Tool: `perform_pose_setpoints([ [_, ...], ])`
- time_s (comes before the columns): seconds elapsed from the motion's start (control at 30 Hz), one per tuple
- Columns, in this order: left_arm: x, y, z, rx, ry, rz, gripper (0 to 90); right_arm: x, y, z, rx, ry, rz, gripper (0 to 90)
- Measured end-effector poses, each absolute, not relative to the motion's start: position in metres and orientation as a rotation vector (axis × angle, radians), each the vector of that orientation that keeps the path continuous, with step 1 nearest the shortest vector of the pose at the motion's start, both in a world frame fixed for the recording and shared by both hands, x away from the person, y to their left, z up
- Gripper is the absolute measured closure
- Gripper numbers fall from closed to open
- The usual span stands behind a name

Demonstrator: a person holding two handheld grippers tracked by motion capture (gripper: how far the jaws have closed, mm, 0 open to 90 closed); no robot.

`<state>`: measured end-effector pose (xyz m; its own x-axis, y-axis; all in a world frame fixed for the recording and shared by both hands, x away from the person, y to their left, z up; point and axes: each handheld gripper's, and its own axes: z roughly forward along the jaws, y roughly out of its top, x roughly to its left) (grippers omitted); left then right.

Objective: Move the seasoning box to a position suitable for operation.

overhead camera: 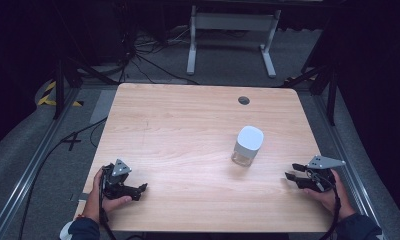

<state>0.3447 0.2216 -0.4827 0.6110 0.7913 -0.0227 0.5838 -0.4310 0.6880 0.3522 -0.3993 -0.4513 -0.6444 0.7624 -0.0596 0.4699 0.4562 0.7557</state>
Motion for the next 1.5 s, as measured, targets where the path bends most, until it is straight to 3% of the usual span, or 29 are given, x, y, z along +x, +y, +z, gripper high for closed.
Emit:
perform_pose_setpoints([
  [0.03,0.345,0.222,-0.483,2.168,1.077,0.401,0.3,0.352,-0.399,-0.451,1.038,2.319,1.023,58.1],
  [0.13,0.345,0.222,-0.483,2.169,1.076,0.402,0.3,0.361,-0.397,-0.438,1.021,2.292,1.106,73.2],
  [0.3,0.345,0.222,-0.483,2.168,1.078,0.401,0.4,0.379,-0.391,-0.42,0.995,2.257,1.171,88.2],
  [0.63,0.344,0.221,-0.482,2.17,1.085,0.404,0.5,0.409,-0.36,-0.369,0.864,2.153,1.352,89.6],
  [0.8,0.342,0.22,-0.483,2.15,1.089,0.424,3.5,0.423,-0.326,-0.351,0.768,2.174,1.402,89.6],
  [1.0,0.34,0.218,-0.482,2.15,1.109,0.432,3.9,0.436,-0.303,-0.355,0.726,2.251,1.338,89.7],
  [1.37,0.333,0.215,-0.482,2.114,1.164,0.456,7.7,0.453,-0.298,-0.365,0.74,2.307,1.283,89.7],
  [1.5,0.331,0.214,-0.48,2.124,1.144,0.449,13.0,0.458,-0.297,-0.369,0.74,2.318,1.27,89.7],
])
